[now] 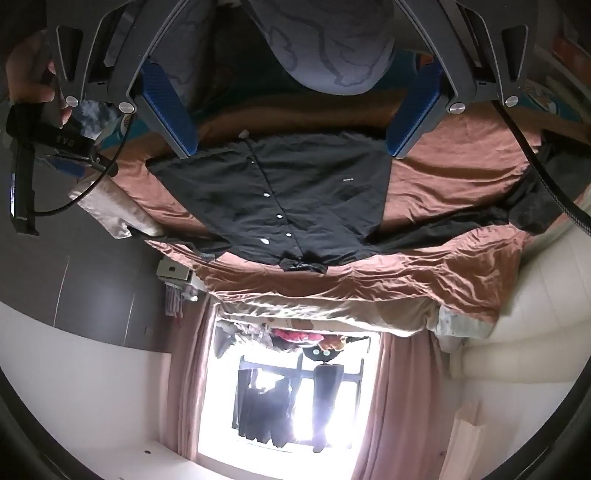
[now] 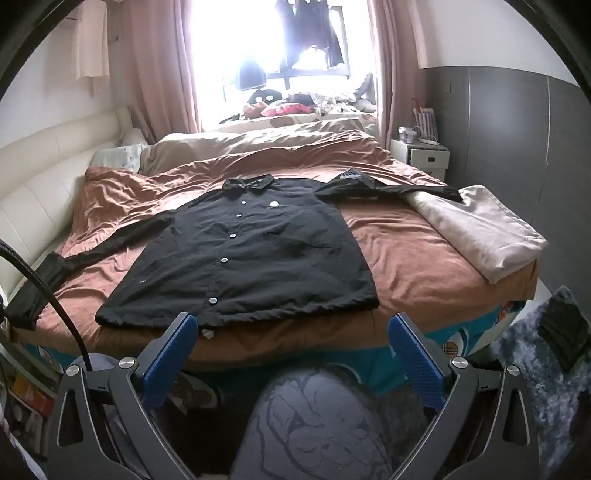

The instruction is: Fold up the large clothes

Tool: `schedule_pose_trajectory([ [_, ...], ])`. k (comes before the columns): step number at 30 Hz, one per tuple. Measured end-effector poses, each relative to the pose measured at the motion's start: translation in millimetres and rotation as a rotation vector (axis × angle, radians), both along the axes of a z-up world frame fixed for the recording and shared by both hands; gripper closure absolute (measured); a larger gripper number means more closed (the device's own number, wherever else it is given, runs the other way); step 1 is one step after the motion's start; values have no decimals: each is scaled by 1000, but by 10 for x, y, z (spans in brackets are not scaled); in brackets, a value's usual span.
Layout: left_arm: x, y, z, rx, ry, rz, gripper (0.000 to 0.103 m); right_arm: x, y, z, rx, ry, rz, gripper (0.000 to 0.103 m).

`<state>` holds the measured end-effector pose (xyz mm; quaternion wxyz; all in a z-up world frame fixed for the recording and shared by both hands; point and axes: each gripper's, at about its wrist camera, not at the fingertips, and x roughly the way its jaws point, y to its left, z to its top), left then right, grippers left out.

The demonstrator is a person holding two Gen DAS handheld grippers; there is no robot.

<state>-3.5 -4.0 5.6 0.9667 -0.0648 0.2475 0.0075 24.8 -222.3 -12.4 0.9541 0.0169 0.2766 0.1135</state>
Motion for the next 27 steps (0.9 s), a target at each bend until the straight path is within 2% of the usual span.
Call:
schedule_pose_trajectory([
  [27, -28, -39, -52, 13, -13, 1, 0, -24, -7, -54, 16, -6, -6, 0],
])
